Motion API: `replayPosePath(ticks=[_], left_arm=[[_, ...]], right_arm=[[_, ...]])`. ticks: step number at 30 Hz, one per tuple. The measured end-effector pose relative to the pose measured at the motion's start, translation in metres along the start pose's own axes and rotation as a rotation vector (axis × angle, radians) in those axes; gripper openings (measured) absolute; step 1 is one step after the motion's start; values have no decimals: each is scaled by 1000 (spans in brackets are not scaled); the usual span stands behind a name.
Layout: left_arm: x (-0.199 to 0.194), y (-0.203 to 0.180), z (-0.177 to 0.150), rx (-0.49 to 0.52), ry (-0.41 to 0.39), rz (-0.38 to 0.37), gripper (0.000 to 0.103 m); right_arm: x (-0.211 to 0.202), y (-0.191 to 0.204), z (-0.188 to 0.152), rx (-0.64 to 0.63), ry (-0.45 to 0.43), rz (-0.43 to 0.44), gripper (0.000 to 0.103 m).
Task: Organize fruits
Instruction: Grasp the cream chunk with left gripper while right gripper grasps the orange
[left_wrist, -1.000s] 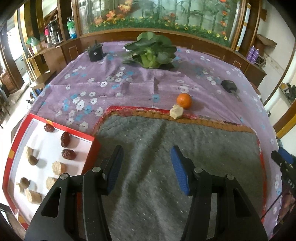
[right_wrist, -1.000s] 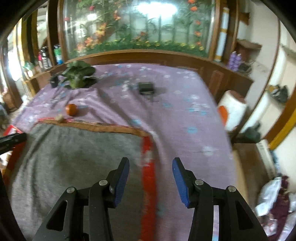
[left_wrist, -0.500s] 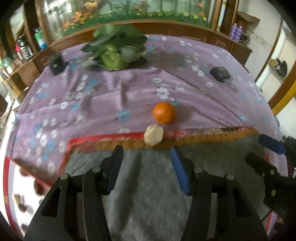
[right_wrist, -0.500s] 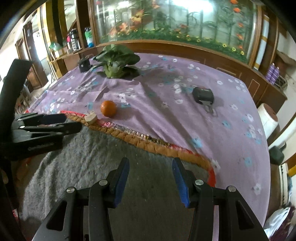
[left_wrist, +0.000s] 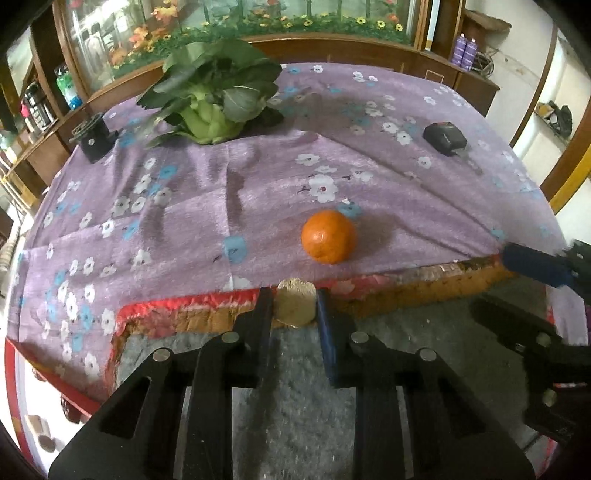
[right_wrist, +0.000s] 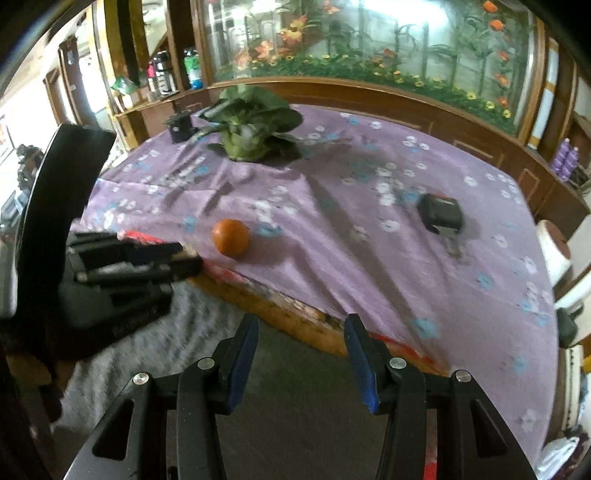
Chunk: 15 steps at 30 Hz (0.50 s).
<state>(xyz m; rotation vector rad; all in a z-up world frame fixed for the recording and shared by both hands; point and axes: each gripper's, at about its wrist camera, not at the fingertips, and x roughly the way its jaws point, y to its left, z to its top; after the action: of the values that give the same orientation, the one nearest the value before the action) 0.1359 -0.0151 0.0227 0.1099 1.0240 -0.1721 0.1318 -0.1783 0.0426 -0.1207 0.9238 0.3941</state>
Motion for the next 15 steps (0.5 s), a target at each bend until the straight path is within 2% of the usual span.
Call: replayPosePath(ticks=[8,12,15], left_arm=[[-43,29,-20,-86,-59,53,23],[-56,39,-28,-116,-81,74,23],[-64,44,-34,-126,-96,90,23]], right_arm=[[44,28,33,-31,-1,84,47],[72,36,49,-41,8,50,47],[85,33,55,-11,8,90,47]])
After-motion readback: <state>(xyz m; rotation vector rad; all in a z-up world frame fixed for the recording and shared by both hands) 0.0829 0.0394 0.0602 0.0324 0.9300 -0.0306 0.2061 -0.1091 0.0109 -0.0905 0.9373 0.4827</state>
